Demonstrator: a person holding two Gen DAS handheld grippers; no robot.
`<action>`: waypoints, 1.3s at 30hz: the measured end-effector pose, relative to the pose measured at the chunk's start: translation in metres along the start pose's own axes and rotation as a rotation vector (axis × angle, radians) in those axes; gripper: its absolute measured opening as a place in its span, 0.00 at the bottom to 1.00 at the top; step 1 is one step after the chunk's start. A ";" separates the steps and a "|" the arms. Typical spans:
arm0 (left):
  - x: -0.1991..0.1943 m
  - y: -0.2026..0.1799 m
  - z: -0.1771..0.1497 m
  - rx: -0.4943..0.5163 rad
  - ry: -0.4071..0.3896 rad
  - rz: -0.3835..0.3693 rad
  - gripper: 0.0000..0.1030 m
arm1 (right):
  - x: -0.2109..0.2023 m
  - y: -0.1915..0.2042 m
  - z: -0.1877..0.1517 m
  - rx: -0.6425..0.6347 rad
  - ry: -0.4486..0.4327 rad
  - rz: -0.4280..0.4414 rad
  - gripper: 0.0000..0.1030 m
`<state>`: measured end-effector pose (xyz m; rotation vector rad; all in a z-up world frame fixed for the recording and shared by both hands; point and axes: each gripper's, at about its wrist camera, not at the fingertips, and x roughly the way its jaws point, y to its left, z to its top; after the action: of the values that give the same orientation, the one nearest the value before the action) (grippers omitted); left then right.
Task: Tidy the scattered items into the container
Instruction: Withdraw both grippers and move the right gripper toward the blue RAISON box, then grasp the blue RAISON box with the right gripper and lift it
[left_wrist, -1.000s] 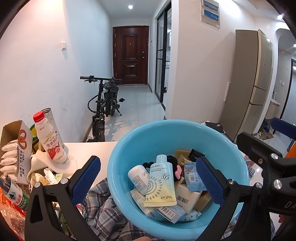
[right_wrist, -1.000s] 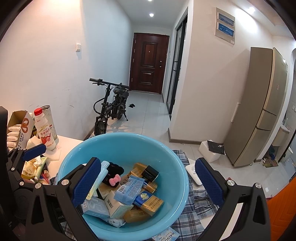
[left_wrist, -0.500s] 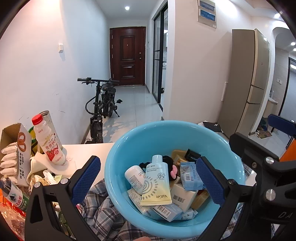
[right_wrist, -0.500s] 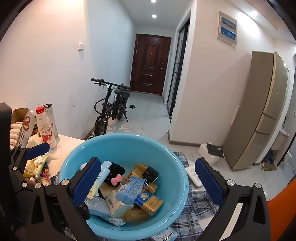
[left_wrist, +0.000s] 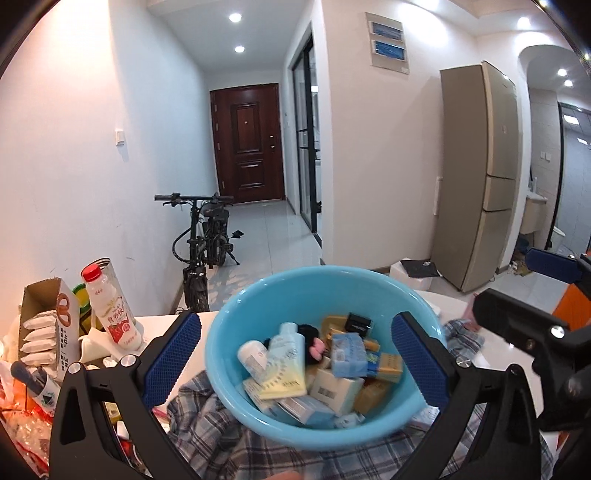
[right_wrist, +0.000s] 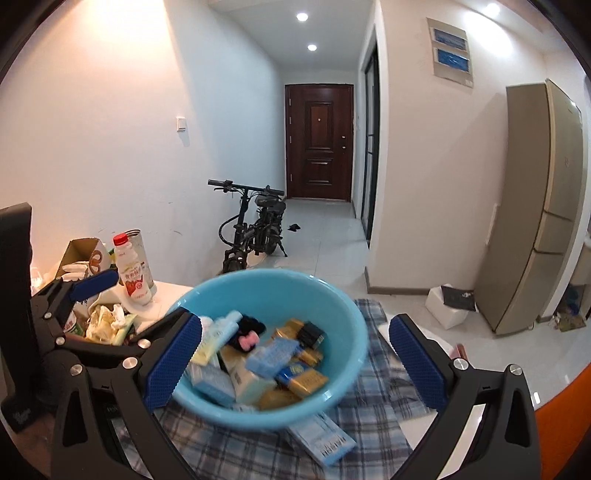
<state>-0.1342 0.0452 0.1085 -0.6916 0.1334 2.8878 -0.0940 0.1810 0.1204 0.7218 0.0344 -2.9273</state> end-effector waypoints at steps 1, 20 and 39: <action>-0.002 -0.004 -0.002 0.006 0.010 0.000 1.00 | -0.003 -0.005 -0.004 0.004 0.001 -0.008 1.00; -0.012 -0.030 -0.101 -0.035 0.204 0.069 1.00 | 0.061 -0.043 -0.135 -0.033 0.305 0.085 1.00; 0.017 -0.026 -0.134 -0.040 0.309 0.050 1.00 | 0.159 -0.050 -0.173 -0.053 0.495 0.085 0.90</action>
<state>-0.0851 0.0568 -0.0190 -1.1533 0.1334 2.8155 -0.1601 0.2206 -0.1071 1.3778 0.1227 -2.5833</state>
